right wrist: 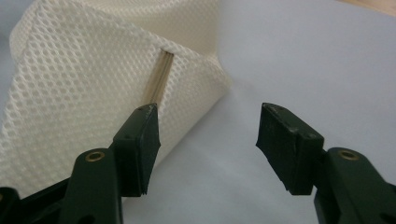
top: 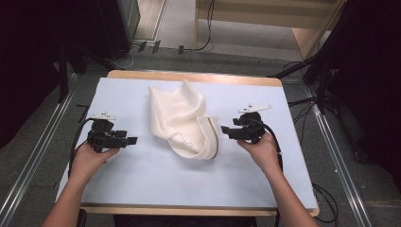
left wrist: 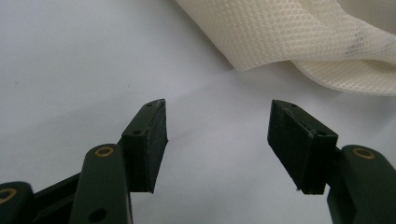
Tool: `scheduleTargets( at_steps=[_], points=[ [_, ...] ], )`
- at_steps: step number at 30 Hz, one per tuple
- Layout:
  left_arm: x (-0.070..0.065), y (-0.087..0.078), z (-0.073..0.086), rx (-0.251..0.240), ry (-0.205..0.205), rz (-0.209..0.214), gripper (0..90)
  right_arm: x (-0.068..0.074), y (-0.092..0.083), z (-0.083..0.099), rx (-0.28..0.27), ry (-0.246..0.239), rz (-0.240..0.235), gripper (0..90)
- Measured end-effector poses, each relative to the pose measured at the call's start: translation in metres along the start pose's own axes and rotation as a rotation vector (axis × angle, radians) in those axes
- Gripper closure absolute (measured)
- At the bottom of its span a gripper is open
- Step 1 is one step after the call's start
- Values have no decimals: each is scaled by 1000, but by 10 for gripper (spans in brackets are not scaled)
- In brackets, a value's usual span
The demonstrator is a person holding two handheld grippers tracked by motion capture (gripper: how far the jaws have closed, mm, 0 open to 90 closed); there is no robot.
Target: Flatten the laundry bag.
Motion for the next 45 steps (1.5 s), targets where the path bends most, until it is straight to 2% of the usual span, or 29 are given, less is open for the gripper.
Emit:
scheduleTargets(
  at_steps=[4,9,11,16,18,21,22,23,25,27,32,35,39,45],
  points=[
    [1,-3,2,-3,-9,-7,384,10,3,-14,-10,-7,-26,398],
    [4,-5,5,-1,-15,-16,384,30,7,-31,-15,-35,-53,355],
    [5,-6,6,-3,-15,-18,384,39,11,-34,-5,-35,-64,324],
    [6,-8,7,-10,-24,-19,385,65,20,-40,0,-85,-100,253],
    [7,-8,7,-9,-25,-22,386,70,27,-39,16,-88,-83,262],
    [7,-9,7,-9,-24,-22,386,66,40,-33,56,-89,-61,436],
    [7,-9,6,-11,-25,-22,387,64,43,-32,61,-76,-67,537],
    [7,-9,6,-13,-27,-20,387,63,45,-30,71,-70,-81,649],
    [7,-9,6,-10,-30,-21,388,64,48,-27,68,-63,-110,806],
    [7,-10,6,-10,-33,-20,391,70,48,-26,51,-56,-154,858],
    [6,-13,3,-18,-47,-13,401,98,44,-22,14,-116,-214,867],
    [2,-16,-4,-30,-47,-2,409,113,41,-15,11,-160,-226,867],
    [-11,-16,-15,-32,-19,26,411,128,37,-2,12,-186,-261,866],
    [-34,-6,-32,-25,42,56,408,146,31,20,39,-205,-308,864]
  ],
)
Point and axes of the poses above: each handheld gripper's, and its own axes: y roughly forward along the jaws, z roughly out of its underside, x roughly to its left, the point moved 8 cm from there along y, roughly forward along the jaws, and after that the axes turned 7 degrees about -z, right-handed, at the moved point
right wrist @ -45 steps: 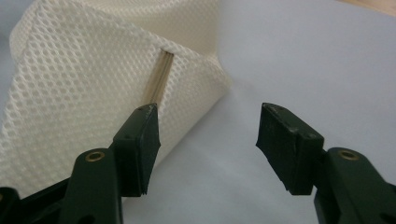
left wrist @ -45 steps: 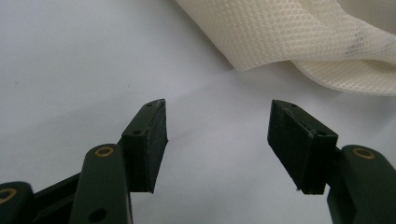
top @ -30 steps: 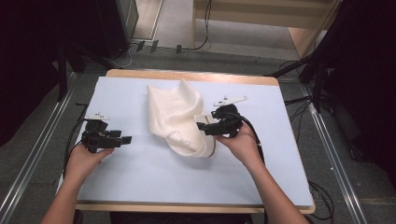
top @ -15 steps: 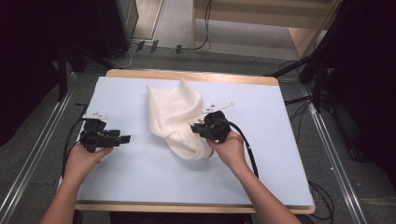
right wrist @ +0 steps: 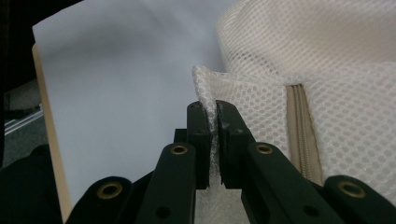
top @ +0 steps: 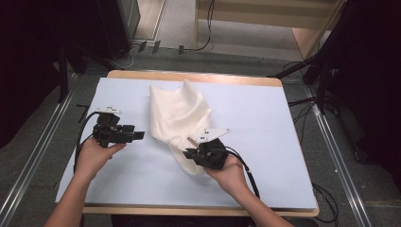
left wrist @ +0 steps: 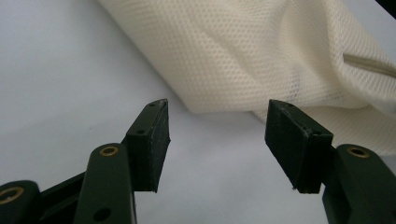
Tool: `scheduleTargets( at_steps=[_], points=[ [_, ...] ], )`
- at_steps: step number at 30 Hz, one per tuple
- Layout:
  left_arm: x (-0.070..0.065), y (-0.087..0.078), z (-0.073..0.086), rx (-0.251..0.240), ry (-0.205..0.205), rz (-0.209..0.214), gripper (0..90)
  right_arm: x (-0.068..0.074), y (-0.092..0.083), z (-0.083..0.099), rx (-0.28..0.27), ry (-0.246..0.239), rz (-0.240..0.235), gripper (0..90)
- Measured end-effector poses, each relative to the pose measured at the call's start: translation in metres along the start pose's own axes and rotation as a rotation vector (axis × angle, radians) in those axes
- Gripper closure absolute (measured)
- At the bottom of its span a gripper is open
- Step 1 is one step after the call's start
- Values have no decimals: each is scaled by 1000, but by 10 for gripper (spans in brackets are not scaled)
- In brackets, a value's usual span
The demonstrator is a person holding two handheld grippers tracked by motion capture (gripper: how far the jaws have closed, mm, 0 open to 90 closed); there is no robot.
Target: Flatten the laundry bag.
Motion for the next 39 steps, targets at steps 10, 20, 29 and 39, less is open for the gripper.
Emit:
scheduleTargets(
  at_steps=[10,20,29,39],
  points=[
    [-16,9,-22,-11,24,27,421,26,9,10,0,-34,-34,864],
    [-48,25,-31,16,81,97,430,35,28,22,27,-63,-41,863],
    [-89,52,-40,49,164,144,430,34,25,23,10,-84,-22,861],
    [-109,78,-37,97,182,182,445,41,24,21,0,-106,-37,860]
  ],
)
Point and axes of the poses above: each handheld gripper's, and its own axes: y roughly forward along the jaws, z roughly out of its underside, x roughly to its left, the point moved 8 cm from there along y, roughly forward along the jaws, and after that the axes turned 7 degrees about -z, right-handed, at the moved point
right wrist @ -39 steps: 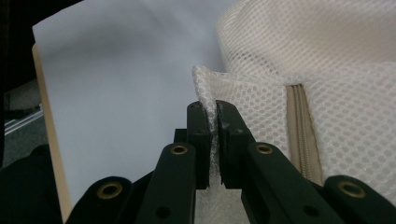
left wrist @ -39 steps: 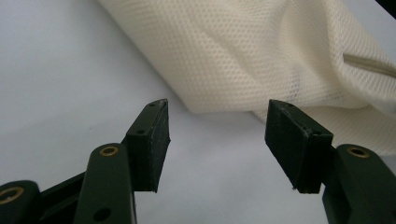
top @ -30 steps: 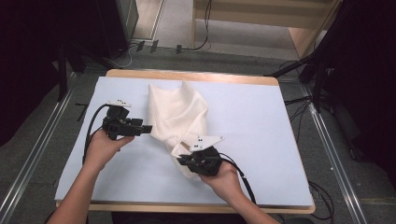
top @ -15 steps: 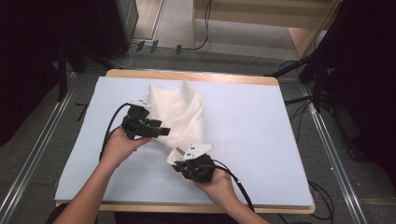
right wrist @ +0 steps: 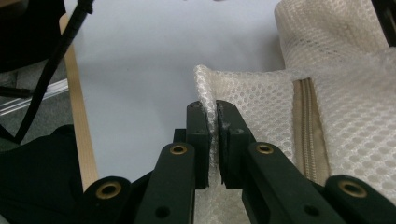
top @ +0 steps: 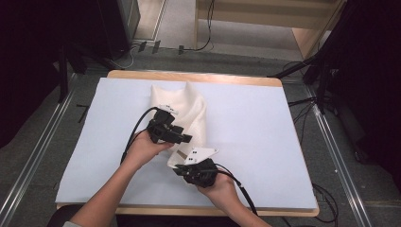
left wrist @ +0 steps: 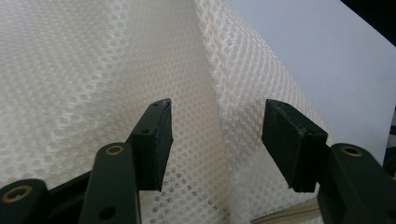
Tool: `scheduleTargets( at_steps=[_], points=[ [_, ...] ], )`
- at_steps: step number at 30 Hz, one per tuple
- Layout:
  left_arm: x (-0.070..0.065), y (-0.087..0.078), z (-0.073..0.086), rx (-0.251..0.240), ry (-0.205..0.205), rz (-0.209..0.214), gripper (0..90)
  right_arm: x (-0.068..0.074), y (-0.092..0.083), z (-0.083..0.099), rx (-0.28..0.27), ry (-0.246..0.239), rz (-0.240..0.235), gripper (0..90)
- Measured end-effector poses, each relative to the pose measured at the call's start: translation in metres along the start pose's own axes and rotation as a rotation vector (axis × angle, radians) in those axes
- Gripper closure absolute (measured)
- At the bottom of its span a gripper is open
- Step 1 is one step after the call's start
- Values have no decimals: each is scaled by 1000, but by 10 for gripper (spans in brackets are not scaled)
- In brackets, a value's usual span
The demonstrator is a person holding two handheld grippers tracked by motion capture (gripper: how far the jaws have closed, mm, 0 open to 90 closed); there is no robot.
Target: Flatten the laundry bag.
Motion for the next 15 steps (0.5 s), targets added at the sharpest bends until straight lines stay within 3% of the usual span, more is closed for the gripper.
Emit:
scheduleTargets(
  at_steps=[2,7,9,12,15],
  points=[
    [-3,3,1,9,0,12,494,0,0,0,1,-12,2,859],
    [-8,3,3,9,7,51,820,0,0,-1,-3,-5,-2,859],
    [-7,2,4,18,-6,73,860,-1,-1,-1,-5,-8,-2,858],
    [-6,-1,4,11,-2,68,882,0,-1,-1,-2,0,-11,837],
    [-2,-8,4,4,1,59,885,1,-2,-2,-11,3,-30,736]
  ],
)
Point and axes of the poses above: each handheld gripper's, and its own axes: y roughly forward along the jaws, z roughly out of its underside, x roughly to its left, the point moved 8 cm from there along y, roughly forward along the jaws, and after that the axes turned 7 degrees about -z, right-handed, at the moved point
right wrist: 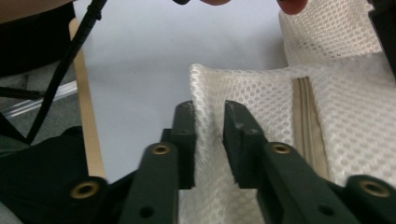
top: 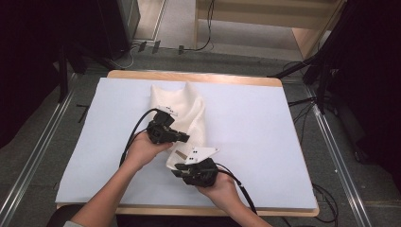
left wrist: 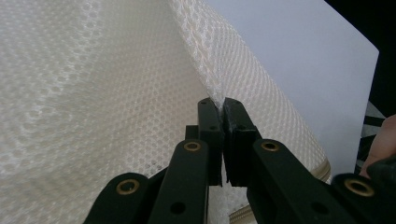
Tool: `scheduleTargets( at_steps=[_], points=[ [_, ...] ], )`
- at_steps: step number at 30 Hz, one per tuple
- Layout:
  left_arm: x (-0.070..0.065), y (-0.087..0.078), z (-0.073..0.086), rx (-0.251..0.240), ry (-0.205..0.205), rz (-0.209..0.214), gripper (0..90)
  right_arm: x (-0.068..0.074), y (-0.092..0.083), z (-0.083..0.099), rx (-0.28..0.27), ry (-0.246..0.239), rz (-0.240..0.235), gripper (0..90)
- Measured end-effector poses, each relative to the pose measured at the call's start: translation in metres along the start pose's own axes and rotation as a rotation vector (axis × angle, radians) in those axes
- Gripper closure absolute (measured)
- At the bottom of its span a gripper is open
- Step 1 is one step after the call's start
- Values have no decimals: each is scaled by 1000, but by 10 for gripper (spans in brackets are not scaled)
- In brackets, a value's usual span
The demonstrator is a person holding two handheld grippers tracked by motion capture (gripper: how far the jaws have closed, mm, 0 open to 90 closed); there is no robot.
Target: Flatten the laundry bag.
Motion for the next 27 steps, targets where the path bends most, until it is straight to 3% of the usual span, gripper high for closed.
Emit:
scheduleTargets(
  at_steps=[3,7,14,19,24,27],
  points=[
    [5,-7,0,-17,-8,-8,885,1,-5,-1,-5,-16,11,643],
    [9,-17,1,-33,-13,-23,885,1,-17,-3,-26,-15,10,615],
    [18,-35,5,-55,-28,-42,885,-10,-40,-8,-75,2,37,645],
    [24,-53,12,-69,-40,-63,884,-28,-57,-10,-109,25,92,700],
    [35,-72,23,-92,-66,-89,884,-43,-60,-7,-105,74,124,713],
    [43,-82,32,-99,-90,-106,884,-48,-56,-5,-89,78,134,712]
  ],
)
Point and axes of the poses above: each handheld gripper's, and its own axes: y roughly forward along the jaws, z roughly out of its underside, x roughly to its left, the point moved 8 cm from there along y, roughly forward along the jaws, and after that the axes turned 7 degrees about -z, right-handed, at the moved point
